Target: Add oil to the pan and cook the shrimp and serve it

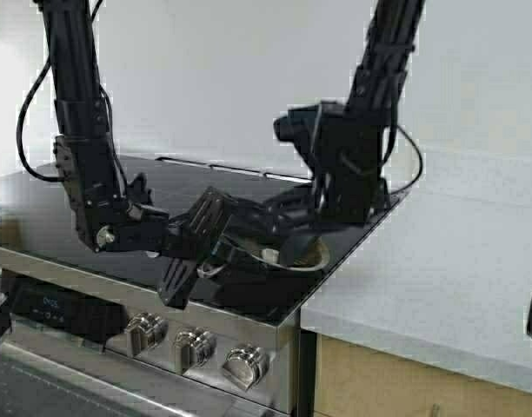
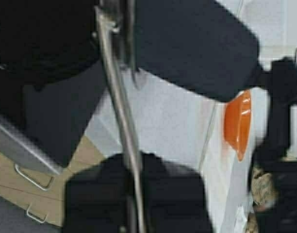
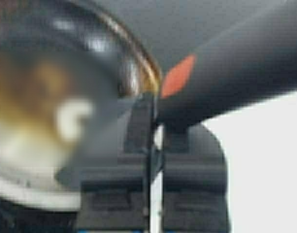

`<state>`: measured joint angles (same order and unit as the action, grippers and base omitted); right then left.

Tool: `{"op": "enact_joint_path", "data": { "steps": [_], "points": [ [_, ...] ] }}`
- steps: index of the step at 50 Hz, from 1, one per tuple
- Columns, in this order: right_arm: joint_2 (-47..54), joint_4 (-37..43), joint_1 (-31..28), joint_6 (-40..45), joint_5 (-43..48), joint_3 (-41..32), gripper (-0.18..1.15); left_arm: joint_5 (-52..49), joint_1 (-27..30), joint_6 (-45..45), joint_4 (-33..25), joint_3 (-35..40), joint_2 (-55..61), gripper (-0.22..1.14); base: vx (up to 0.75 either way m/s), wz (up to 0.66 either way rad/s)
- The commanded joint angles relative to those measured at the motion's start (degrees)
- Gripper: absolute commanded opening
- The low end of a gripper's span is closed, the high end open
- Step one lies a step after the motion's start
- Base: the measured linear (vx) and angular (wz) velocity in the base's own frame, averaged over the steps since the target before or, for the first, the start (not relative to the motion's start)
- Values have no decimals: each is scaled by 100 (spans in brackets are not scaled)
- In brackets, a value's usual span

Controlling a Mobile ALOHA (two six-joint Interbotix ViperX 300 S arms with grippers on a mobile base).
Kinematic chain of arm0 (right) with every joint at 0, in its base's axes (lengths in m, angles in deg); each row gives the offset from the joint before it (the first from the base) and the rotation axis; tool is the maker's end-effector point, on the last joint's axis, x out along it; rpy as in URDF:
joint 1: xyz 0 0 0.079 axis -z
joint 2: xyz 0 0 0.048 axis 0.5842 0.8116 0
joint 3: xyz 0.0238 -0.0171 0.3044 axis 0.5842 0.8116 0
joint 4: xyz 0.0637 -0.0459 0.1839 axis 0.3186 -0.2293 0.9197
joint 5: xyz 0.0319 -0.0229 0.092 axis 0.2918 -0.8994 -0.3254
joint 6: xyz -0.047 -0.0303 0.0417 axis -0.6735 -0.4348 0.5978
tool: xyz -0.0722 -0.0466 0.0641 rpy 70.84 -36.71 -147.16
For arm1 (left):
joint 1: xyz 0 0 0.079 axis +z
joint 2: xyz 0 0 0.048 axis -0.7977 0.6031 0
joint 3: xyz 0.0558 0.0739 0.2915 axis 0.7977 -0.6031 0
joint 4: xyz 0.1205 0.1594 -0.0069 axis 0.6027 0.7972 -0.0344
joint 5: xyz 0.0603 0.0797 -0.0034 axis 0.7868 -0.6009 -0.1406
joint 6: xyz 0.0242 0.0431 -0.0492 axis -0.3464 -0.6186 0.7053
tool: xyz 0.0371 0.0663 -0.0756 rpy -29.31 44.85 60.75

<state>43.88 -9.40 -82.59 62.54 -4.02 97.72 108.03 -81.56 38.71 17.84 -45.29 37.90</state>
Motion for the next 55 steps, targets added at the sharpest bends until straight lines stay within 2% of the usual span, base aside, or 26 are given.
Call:
{"op": "enact_joint_path", "data": {
  "steps": [1, 10, 21, 40, 55],
  "points": [
    [-466, 26, 229, -202, -18, -26, 9, 97, 44, -202, -9, 70, -457, 2, 0, 0],
    [-668, 26, 589, -237, -290, -193, 9, 97, 44, -202, 0, 53, -457, 2, 0, 0],
    [-325, -202, 993, -149, -738, -624, 9, 97, 44, -202, 70, 62, -457, 2, 0, 0],
    [176, -290, 1266, -105, -1160, -1195, 9, 97, 44, -202, 88, 44, -457, 2, 0, 0],
    [598, -185, 1485, -79, -1292, -1151, 9, 97, 44, -202, 114, 9, -439, 2, 0, 0]
  ]
}}
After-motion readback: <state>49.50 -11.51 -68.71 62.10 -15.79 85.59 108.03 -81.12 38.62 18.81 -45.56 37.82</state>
